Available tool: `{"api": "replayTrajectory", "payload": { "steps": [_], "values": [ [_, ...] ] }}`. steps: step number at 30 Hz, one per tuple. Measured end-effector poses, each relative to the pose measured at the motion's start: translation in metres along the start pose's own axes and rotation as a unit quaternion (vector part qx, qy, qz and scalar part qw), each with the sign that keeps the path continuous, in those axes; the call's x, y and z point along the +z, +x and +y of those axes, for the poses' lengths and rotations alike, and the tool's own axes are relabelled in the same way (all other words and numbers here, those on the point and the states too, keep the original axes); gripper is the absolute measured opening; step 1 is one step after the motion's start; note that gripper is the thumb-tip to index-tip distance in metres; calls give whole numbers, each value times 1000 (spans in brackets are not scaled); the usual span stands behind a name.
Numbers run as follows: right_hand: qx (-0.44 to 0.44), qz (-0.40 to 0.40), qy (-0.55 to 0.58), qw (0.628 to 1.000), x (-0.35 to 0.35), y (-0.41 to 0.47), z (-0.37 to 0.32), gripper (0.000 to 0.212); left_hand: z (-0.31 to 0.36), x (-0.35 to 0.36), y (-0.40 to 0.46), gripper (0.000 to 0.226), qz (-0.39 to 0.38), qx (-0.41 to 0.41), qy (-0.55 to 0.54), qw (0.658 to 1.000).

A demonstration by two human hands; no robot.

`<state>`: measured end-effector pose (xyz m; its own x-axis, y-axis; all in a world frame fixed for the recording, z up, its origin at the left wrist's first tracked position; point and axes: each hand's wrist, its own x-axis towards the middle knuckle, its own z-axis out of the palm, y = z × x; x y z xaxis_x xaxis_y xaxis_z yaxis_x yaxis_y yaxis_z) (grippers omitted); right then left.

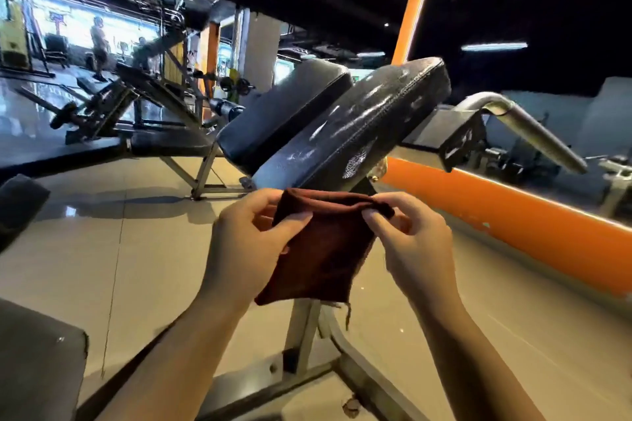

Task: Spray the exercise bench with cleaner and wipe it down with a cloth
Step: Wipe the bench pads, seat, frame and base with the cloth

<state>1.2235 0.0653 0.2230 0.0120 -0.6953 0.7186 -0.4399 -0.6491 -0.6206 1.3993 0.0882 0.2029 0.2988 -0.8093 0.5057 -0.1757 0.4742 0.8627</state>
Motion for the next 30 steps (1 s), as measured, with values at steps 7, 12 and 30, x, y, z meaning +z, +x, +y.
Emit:
{"api": "replayTrajectory", "payload": {
  "steps": [7, 12, 30],
  "values": [
    [-63, 48, 120, 990, 23, 24, -23, 22, 21, 3, 56, 10, 62, 48, -21, 997],
    [-154, -102, -163, 969, 51, 45, -38, 44, 10, -6, 109, 11, 188, 35, 10, 981],
    [-336, 52, -393, 854, -19, 99, 14, 40, 21, 53, 128, 132, -149, -124, 263, 945]
  ]
}}
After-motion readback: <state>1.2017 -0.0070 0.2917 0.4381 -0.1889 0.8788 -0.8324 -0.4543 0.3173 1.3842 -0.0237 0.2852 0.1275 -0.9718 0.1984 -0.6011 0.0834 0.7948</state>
